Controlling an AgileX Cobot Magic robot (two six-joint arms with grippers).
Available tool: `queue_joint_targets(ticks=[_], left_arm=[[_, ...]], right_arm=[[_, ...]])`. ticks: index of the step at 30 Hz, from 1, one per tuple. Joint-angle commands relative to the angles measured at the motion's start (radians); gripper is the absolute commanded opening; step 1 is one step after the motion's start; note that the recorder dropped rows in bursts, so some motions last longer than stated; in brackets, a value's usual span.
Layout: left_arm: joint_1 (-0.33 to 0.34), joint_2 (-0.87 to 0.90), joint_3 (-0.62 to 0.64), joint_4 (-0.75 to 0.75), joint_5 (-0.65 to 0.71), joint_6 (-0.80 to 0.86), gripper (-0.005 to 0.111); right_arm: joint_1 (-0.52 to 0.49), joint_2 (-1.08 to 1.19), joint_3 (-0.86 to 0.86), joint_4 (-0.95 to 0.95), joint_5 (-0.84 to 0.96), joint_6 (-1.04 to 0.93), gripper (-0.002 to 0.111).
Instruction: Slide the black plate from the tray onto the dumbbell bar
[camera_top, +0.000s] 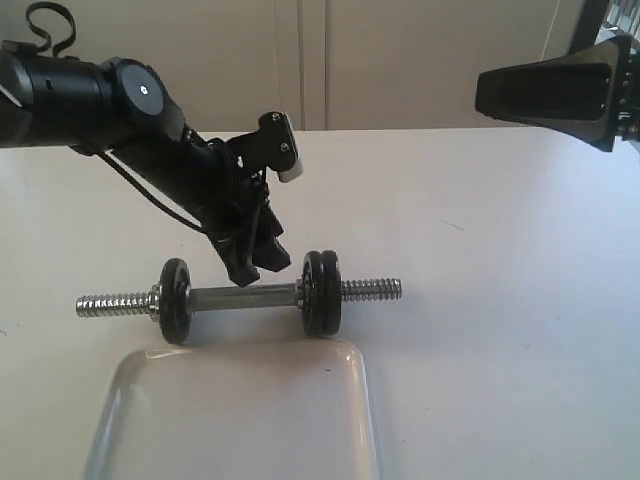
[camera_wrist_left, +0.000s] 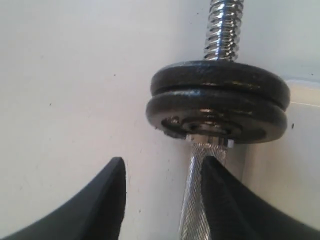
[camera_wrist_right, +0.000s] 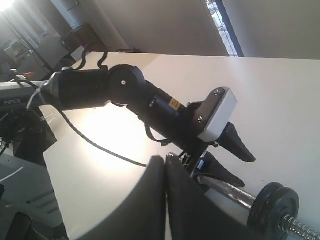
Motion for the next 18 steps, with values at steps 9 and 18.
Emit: queue_joint_targets(ticks=[9,18], left_arm=[[0.002,-0.273,-0.004,0.32,0.198,-0.474,0.0],[0.062,-0.619,0.076,0.426,0.248,-0.764,0.0]], right_arm=[[0.002,-0.013,0.005,-0.019,0.005,0.023,0.0],[0.002,-0.158,0.005,-0.131,-0.065,0.017,0.0]])
